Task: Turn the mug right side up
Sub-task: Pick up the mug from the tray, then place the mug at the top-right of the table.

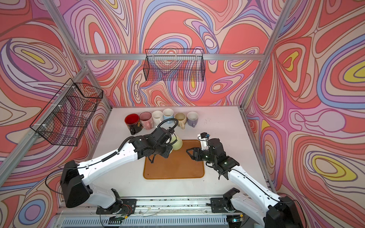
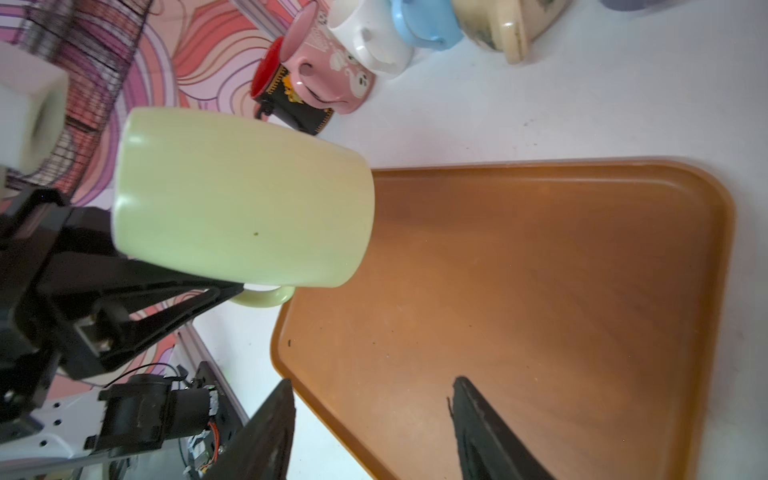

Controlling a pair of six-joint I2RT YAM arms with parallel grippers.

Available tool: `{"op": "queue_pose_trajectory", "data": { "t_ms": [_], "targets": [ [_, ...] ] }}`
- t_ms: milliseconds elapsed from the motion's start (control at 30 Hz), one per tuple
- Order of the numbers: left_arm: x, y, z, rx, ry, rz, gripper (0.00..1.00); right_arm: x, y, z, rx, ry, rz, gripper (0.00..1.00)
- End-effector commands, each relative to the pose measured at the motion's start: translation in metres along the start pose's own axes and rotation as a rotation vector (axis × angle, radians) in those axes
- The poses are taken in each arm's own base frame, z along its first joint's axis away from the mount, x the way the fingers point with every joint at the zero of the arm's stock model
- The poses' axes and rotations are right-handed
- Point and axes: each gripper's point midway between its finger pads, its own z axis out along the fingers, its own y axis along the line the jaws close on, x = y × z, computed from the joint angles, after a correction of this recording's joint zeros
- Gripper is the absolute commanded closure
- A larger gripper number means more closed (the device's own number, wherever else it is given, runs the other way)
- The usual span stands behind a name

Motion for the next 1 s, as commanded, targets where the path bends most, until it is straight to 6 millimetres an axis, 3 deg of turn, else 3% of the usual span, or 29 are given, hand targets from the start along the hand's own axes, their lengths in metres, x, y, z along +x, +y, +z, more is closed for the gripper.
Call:
{"op": "queue_pose_trajectory", "data": {
  "t_ms": [0, 367, 700, 967],
  "targets": [
    [-0.043, 0.000, -0.035, 0.039, -0.226, 0.022, 1.00, -0.016, 0.034, -0.009, -0.177, -0.082, -0.064, 0.39],
    [-0.089, -0.037, -0.109, 0.449, -0.516, -0.002, 1.00, -0.039, 0.080, -0.014, -0.440, -0.187, -0.173, 0.43],
    [-0.117, -0.046, -0.146, 0.736, -0.644, -0.089, 1.00, -0.067, 0.115, -0.027, -0.569, -0.270, -0.286, 0.43],
    [-0.129, -0.053, -0.157, 0.869, -0.688, -0.110, 1.00, -0.084, 0.135, -0.033, -0.619, -0.289, -0.340, 0.50]
  ]
}}
